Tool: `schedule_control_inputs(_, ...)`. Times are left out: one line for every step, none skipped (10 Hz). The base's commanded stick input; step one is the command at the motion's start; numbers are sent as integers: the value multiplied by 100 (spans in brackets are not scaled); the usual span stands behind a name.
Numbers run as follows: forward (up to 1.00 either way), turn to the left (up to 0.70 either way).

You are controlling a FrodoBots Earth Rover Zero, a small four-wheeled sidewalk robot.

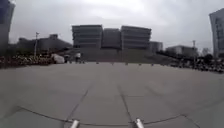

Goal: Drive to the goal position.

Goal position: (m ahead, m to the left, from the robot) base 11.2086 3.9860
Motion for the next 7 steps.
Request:
schedule_control_inputs(100,-34)
schedule_control_inputs(100,-34)
schedule_control_inputs(100,-31)
schedule_control_inputs(100,-21)
schedule_control_inputs(100,-11)
schedule_control_inputs(100,-1)
schedule_control_inputs(100,6)
